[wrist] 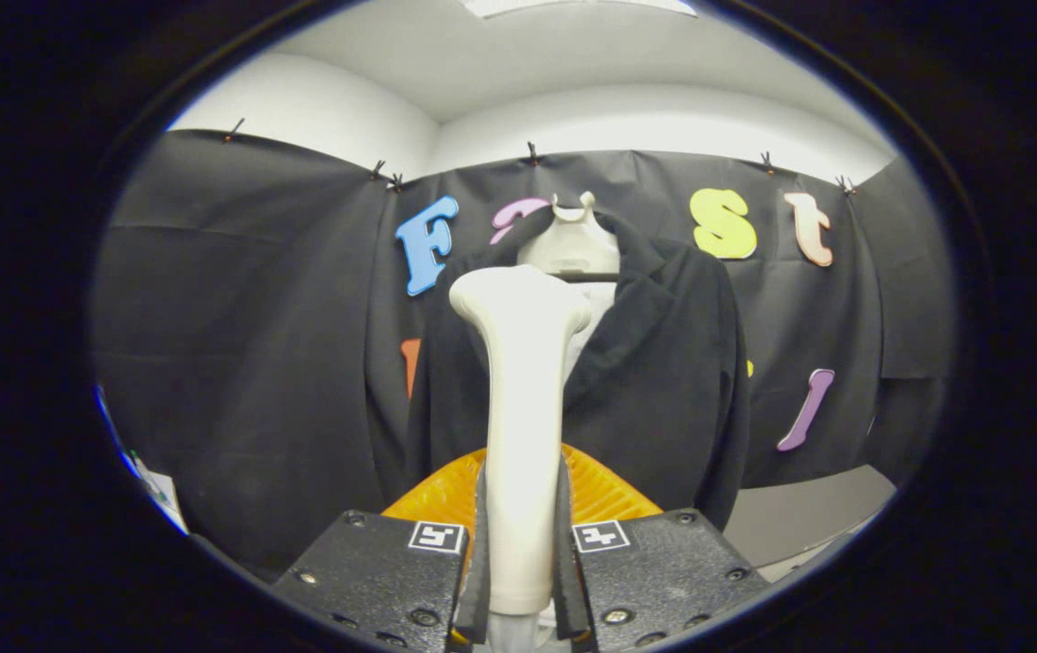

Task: Iron the clothes twice with a garment steamer, once on the left side and once on the right side.

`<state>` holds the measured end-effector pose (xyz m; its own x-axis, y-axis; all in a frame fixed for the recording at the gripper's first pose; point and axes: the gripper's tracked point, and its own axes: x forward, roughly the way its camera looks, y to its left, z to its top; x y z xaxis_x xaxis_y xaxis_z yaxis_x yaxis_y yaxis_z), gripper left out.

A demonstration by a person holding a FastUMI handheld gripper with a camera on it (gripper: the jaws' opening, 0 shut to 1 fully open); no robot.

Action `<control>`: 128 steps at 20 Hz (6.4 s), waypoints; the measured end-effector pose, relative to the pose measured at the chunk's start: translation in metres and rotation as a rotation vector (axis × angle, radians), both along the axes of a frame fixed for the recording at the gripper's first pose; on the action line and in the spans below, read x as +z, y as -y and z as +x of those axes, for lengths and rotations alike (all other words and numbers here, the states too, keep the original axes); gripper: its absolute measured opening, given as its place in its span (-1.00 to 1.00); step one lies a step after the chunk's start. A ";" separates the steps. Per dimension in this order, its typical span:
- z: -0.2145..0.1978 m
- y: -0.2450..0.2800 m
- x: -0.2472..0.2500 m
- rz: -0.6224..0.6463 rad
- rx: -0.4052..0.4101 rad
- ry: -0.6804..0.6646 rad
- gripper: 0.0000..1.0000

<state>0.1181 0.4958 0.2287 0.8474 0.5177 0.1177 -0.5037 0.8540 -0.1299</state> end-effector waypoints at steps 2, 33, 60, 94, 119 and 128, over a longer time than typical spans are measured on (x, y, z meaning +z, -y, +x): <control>-0.002 -0.015 0.021 0.009 0.003 0.034 -0.39; 0.028 -0.090 -0.030 -0.131 -0.063 0.004 -0.39; 0.030 -0.024 -0.239 -0.337 -0.113 -0.215 -0.39; -0.005 0.160 -0.238 -0.203 -0.074 -0.313 -0.39; -0.059 0.518 -0.252 0.039 -0.422 -0.271 -0.39; -0.073 0.505 -0.254 0.049 -0.454 -0.285 -0.39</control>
<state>0.0447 -0.0094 -0.0254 0.9866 0.0917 -0.1351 -0.0920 0.9958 0.0041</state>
